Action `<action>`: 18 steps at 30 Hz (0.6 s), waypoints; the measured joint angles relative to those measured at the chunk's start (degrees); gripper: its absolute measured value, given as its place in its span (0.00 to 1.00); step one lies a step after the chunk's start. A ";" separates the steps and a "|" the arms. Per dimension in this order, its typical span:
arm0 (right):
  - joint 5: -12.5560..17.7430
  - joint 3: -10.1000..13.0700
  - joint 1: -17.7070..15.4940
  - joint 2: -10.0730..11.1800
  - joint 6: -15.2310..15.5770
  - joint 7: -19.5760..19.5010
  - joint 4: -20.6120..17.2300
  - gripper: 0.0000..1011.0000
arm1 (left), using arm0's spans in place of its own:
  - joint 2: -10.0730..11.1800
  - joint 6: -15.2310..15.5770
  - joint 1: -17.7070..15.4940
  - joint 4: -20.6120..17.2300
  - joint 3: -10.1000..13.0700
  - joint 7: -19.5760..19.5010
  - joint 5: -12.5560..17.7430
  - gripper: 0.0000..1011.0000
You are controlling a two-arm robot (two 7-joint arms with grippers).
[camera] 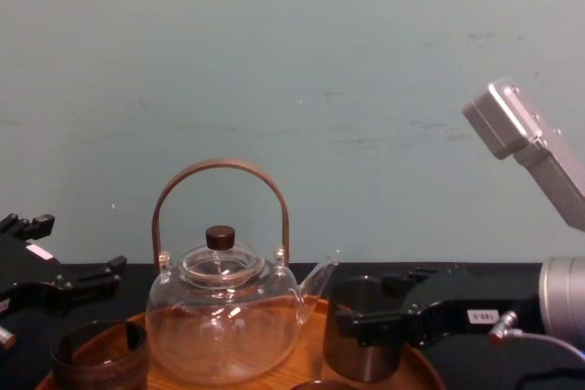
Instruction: Pick up the glass from the table and place it on the tray.
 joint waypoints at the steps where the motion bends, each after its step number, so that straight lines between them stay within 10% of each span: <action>1: -0.10 0.01 0.05 -0.11 0.00 -0.01 0.29 0.89 | 0.00 0.00 0.00 0.00 0.00 0.00 0.00 0.99; 18: -1.26 0.08 0.14 -0.86 0.23 0.06 2.06 0.89 | 0.00 0.00 0.00 0.00 0.00 0.00 0.00 0.99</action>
